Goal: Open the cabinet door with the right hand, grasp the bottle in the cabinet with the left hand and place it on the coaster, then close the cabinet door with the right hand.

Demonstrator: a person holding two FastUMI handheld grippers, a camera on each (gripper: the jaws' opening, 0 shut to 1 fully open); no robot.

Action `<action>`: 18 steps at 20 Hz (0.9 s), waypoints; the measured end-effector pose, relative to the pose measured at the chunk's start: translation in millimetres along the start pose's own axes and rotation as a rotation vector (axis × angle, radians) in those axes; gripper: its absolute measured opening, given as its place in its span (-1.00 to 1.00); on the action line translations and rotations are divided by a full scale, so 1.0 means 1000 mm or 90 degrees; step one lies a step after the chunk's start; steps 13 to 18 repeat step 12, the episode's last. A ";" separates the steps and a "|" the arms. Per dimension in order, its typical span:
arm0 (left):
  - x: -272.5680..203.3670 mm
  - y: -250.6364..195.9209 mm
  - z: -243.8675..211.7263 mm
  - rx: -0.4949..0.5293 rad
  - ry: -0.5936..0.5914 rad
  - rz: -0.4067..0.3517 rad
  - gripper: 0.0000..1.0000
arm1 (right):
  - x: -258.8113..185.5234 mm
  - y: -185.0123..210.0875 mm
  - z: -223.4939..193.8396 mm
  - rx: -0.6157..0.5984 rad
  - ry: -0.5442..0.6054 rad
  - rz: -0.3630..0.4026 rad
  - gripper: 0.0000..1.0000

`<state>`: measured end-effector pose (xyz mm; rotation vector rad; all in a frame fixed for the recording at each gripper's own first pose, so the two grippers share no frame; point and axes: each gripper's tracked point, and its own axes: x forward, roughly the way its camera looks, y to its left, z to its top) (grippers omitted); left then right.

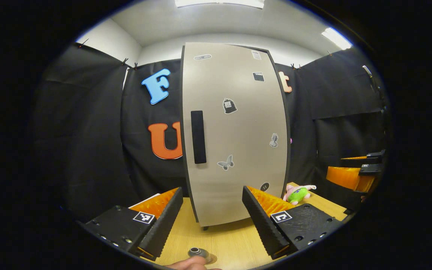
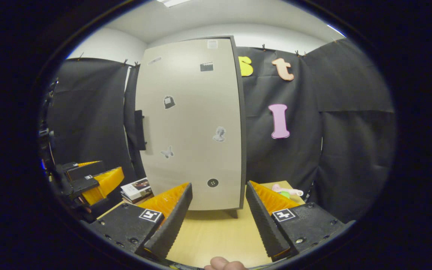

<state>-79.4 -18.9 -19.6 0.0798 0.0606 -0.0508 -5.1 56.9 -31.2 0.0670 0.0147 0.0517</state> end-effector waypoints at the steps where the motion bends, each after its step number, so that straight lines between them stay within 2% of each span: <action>1: 0.002 0.003 -0.004 -0.006 0.006 0.004 0.92 | 0.001 0.003 -0.001 0.004 0.003 0.001 0.85; 5: 0.005 0.009 -0.003 -0.034 0.004 0.000 0.93 | -0.001 0.007 0.006 0.006 -0.002 0.000 0.85; 7: 0.005 0.011 -0.001 -0.027 -0.006 -0.009 0.93 | 0.000 0.003 0.009 -0.007 -0.014 -0.012 0.83; 9: 0.003 0.012 -0.006 -0.021 0.003 -0.001 0.93 | -0.001 0.010 0.004 -0.009 0.001 0.005 0.83; 11: 0.006 0.002 -0.005 -0.024 -0.004 -0.013 0.94 | -0.003 0.011 0.014 -0.027 -0.023 0.019 0.85; 18: 0.009 -0.002 -0.002 -0.019 -0.012 -0.018 0.93 | -0.001 0.008 0.017 -0.041 -0.033 0.012 0.84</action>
